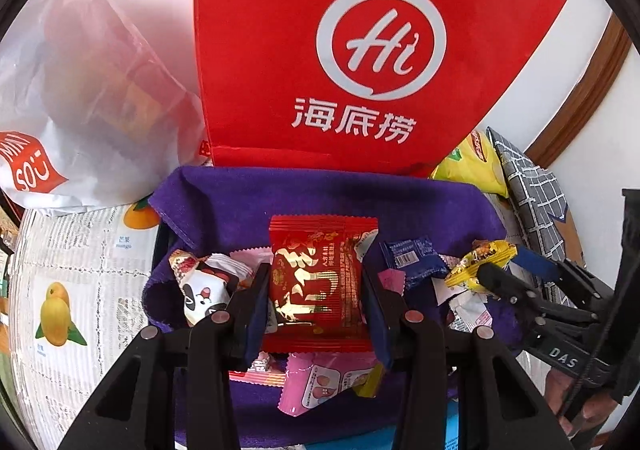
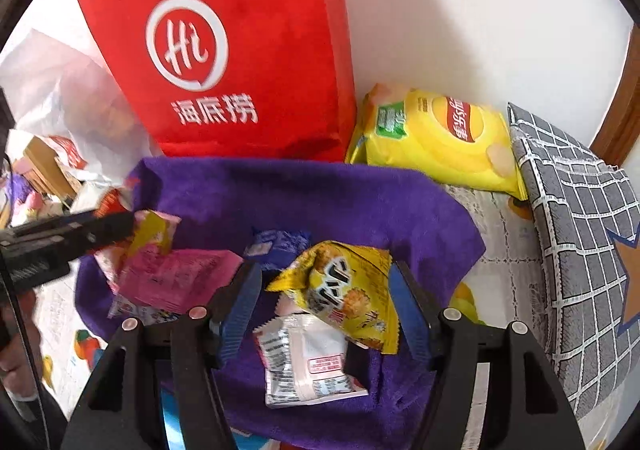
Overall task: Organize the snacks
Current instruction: 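Open the right tool to drop the chip bag while the left releases the red candy, then move both open tools back toward the loose snacks by the tissue pack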
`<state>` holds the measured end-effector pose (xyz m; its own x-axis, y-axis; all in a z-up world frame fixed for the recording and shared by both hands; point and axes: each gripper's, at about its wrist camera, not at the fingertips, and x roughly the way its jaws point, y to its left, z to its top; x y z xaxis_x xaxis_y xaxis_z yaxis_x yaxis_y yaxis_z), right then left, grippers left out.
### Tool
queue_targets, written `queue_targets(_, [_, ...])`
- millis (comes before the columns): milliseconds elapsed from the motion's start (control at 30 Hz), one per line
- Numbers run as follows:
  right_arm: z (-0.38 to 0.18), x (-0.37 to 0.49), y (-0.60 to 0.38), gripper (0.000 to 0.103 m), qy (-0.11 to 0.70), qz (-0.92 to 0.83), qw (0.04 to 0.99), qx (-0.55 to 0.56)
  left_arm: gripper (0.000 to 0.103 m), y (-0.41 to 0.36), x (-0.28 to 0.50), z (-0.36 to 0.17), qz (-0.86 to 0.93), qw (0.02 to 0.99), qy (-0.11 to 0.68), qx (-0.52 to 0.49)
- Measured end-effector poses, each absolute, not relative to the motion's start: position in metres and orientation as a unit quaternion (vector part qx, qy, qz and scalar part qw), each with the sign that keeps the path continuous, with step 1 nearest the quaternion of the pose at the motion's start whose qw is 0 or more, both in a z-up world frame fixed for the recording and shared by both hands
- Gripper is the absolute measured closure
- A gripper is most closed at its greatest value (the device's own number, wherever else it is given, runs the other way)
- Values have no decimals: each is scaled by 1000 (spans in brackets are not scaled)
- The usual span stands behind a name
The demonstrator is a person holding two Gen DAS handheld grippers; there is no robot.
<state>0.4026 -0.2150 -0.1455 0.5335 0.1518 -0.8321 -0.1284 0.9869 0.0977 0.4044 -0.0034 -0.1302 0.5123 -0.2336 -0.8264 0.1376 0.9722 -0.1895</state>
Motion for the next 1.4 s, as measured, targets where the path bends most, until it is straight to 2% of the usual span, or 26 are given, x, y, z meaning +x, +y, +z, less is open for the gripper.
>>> queue_targets(367, [-140,402,-217,37,466,70,882,21,60,-13,405,-136,-105,866,488,-28])
queue_targets(500, [-136,400,-221,37,462,65,884,26,51,-13,404,-134,-103,867,486,-27])
queue_targets(633, [-133,398,-223,37,458,60,886,35,38,-11,398,-122,-108,875,471,-32])
queue_targets(867, [-117,383,-216,37,444,56,894,40,30,-7,385,-100,-110,885,450,-36])
queue_targets(1200, [-90,324,-202,37,437,38,898,30,27,2,346,-48,-120,909,398,-41])
queue_targets(1400, [-87,293,-202,41,463,13,886,33,26,19,314,-42,-113,910,396,-48])
